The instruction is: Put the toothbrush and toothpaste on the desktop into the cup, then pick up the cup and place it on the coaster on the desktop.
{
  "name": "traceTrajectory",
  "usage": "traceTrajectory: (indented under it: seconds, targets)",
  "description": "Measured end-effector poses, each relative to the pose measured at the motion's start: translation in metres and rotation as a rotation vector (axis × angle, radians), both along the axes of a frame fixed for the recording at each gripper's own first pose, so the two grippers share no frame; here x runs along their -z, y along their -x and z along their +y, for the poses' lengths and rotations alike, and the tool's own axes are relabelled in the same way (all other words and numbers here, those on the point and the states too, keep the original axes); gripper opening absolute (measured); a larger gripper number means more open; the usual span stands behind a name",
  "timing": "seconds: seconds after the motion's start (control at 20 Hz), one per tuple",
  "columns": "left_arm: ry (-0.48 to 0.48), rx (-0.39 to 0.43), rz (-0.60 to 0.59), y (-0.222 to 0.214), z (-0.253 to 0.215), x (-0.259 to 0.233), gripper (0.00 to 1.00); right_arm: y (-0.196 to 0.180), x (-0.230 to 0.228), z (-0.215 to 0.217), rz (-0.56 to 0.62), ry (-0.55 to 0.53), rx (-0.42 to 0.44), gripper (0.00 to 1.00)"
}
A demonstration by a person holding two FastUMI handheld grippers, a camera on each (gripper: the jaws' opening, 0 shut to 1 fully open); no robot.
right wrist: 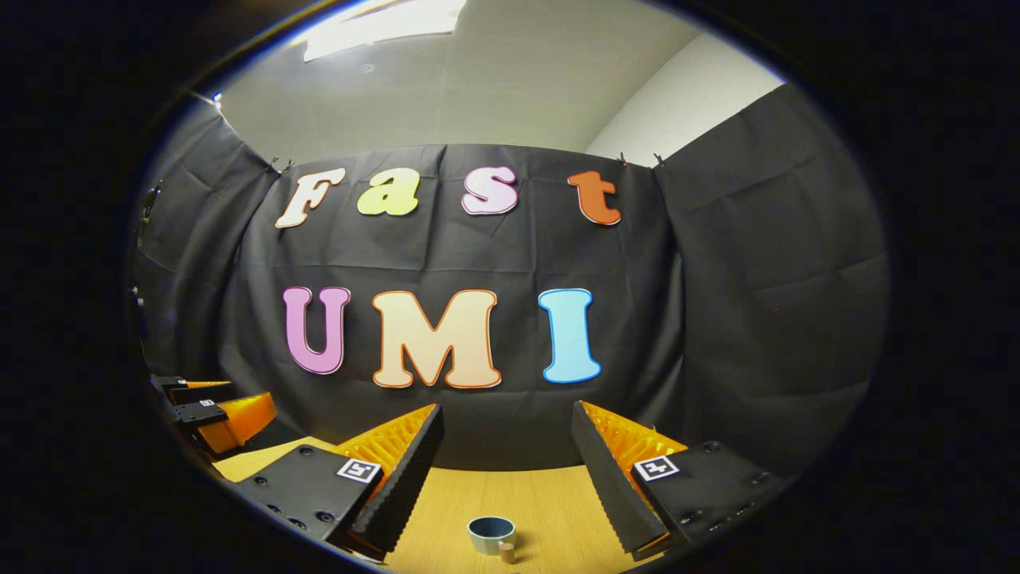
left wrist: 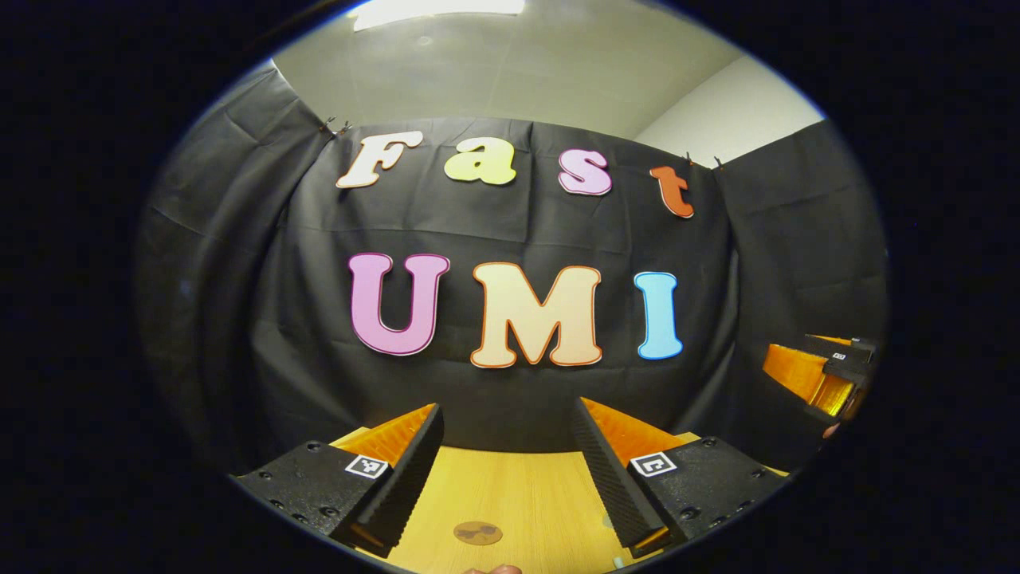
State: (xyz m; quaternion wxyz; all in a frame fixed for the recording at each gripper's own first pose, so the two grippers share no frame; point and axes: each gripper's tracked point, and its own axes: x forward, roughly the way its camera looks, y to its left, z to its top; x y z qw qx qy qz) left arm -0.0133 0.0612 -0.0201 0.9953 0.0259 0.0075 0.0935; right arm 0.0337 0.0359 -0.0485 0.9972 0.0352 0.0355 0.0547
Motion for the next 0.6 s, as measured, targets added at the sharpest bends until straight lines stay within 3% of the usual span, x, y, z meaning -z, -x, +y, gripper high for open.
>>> traceTrajectory:
  seconds: [0.25,0.6]
  targets:
    - [0.001,-0.024,0.023,0.009,0.012,0.008,0.94,0.009,0.001,0.017,-0.013,0.014,-0.035,0.99]
    - [-0.018,0.006,0.079,0.017,0.012,0.023,0.94,0.012,0.007,0.029,-0.008,0.011,-0.077,0.99]
